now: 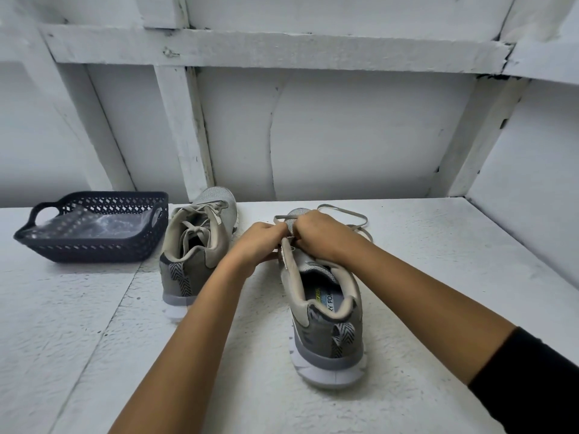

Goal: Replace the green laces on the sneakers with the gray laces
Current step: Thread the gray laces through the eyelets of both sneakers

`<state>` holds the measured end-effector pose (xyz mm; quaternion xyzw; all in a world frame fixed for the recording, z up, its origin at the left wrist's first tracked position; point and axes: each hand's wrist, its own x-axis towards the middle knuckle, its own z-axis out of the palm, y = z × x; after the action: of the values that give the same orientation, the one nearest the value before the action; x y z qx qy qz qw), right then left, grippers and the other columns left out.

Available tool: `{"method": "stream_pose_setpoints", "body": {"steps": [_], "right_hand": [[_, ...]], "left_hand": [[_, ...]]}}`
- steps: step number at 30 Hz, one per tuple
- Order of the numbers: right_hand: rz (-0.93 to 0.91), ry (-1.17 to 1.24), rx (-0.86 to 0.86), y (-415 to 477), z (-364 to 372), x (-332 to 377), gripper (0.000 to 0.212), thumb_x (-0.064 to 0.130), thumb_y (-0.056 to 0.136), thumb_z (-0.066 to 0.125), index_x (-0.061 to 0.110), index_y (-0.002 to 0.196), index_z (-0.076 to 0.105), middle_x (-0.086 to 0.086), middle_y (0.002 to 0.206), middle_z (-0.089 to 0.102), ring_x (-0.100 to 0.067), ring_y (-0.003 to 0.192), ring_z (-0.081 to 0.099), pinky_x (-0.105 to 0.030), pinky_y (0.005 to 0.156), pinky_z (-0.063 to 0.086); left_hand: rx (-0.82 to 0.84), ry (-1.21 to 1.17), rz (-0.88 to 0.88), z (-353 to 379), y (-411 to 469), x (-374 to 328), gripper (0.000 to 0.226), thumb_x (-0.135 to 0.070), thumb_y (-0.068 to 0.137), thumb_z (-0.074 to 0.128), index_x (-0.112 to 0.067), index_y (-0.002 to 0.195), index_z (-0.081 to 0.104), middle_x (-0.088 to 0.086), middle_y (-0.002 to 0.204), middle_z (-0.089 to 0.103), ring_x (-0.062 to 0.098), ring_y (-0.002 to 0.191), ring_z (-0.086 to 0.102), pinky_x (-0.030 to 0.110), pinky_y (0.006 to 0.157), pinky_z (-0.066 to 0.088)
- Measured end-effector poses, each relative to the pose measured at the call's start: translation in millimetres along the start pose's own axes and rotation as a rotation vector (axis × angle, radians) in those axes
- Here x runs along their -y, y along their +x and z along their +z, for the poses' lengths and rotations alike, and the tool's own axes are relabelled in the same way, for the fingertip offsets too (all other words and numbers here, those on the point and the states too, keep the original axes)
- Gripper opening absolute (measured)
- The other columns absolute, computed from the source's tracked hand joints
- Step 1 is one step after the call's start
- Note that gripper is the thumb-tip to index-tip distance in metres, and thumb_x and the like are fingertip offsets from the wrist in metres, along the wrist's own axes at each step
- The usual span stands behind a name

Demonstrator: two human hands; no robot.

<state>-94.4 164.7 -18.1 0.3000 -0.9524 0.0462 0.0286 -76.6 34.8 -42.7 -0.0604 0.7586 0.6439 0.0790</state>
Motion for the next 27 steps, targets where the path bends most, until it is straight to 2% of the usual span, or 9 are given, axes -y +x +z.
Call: {"method": "stream_pose_setpoints", "body": {"steps": [7, 10, 12, 14, 16, 18, 20, 22, 27], "right_hand": [[0.051, 0.122, -0.025, 0.7, 9.5, -7.8, 0.015, 0.011, 0.087, 0.050, 0.000, 0.081, 0.057, -0.017, 0.086, 0.059, -0.023, 0.075, 0.047, -0.029, 0.054, 0.022], [0.061, 0.219, -0.040, 0.3, 9.2, -15.2, 0.014, 0.012, 0.089, 0.050, 0.002, 0.082, 0.056, -0.018, 0.090, 0.061, -0.025, 0.080, 0.050, -0.025, 0.057, 0.022], [0.076, 0.258, -0.044, 0.2, 8.8, -20.2, 0.020, 0.013, 0.092, 0.049, -0.004, 0.090, 0.059, -0.019, 0.095, 0.062, -0.027, 0.087, 0.053, -0.024, 0.062, 0.025], [0.082, 0.290, -0.063, -1.0, 11.3, -24.4, 0.020, 0.013, 0.094, 0.047, -0.004, 0.097, 0.057, -0.018, 0.101, 0.060, -0.027, 0.096, 0.053, -0.024, 0.069, 0.028], [0.088, 0.323, -0.120, -1.9, 16.2, -26.8, 0.016, 0.012, 0.095, 0.047, -0.001, 0.096, 0.056, -0.017, 0.102, 0.058, -0.028, 0.098, 0.051, -0.024, 0.073, 0.029], [0.095, 0.364, -0.197, -1.2, 20.7, -27.5, 0.011, 0.010, 0.095, 0.047, 0.002, 0.092, 0.054, -0.019, 0.100, 0.058, -0.029, 0.096, 0.051, -0.026, 0.074, 0.028], [0.104, 0.411, -0.292, 0.2, 22.3, -26.7, 0.012, 0.006, 0.095, 0.048, -0.003, 0.092, 0.055, -0.022, 0.097, 0.057, -0.030, 0.093, 0.051, -0.024, 0.071, 0.026], [0.103, 0.446, -0.382, 0.5, 18.7, -25.7, 0.014, 0.003, 0.094, 0.047, -0.008, 0.092, 0.055, -0.023, 0.095, 0.056, -0.031, 0.090, 0.051, -0.021, 0.070, 0.024], [0.059, 0.471, -0.549, 5.9, -8.8, -22.1, 0.011, -0.002, 0.092, 0.047, -0.011, 0.089, 0.054, -0.025, 0.090, 0.055, -0.025, 0.079, 0.045, -0.023, 0.068, 0.026]], "left_hand": [[-0.063, -0.018, -0.004, 4.2, -0.1, 1.4, 0.020, -0.016, 0.089, 0.043, -0.005, 0.085, 0.060, 0.008, 0.074, 0.055, 0.016, 0.067, 0.051, 0.024, 0.063, 0.048], [-0.124, -0.026, 0.027, 12.2, -3.5, 3.2, 0.022, -0.027, 0.077, 0.047, -0.008, 0.071, 0.056, 0.006, 0.063, 0.050, 0.017, 0.060, 0.043, 0.026, 0.057, 0.036], [-0.174, -0.040, 0.039, 17.1, -5.1, 3.5, 0.026, -0.026, 0.080, 0.047, -0.013, 0.058, 0.047, -0.004, 0.045, 0.042, 0.015, 0.051, 0.035, 0.026, 0.050, 0.027], [-0.200, -0.052, 0.047, 21.1, -6.0, 4.1, 0.030, -0.029, 0.081, 0.047, -0.015, 0.054, 0.041, -0.006, 0.043, 0.035, 0.015, 0.050, 0.030, 0.028, 0.049, 0.023], [-0.230, -0.037, 0.058, 25.5, -8.9, 2.7, 0.026, -0.037, 0.067, 0.043, -0.012, 0.058, 0.041, 0.004, 0.054, 0.036, 0.016, 0.055, 0.030, 0.030, 0.051, 0.024], [-0.273, -0.013, 0.077, 30.5, -8.5, 4.2, 0.031, -0.039, 0.062, 0.040, -0.008, 0.058, 0.042, 0.017, 0.072, 0.043, 0.020, 0.060, 0.039, 0.033, 0.057, 0.038], [-0.283, 0.033, 0.042, 35.0, -1.9, 9.9, 0.039, -0.044, 0.060, 0.040, -0.006, 0.060, 0.046, 0.028, 0.103, 0.051, 0.030, 0.090, 0.054, 0.042, 0.087, 0.046], [-0.251, 0.124, -0.004, 37.4, 0.2, 11.4, 0.040, -0.047, 0.058, 0.039, -0.013, 0.072, 0.057, 0.018, 0.129, 0.044, 0.028, 0.119, 0.040, 0.043, 0.101, 0.038], [-0.251, 0.235, -0.005, 39.5, -2.8, 11.1, 0.054, -0.047, 0.056, 0.041, -0.016, 0.095, 0.062, 0.006, 0.134, 0.037, 0.027, 0.123, 0.037, 0.040, 0.103, 0.036]]}}
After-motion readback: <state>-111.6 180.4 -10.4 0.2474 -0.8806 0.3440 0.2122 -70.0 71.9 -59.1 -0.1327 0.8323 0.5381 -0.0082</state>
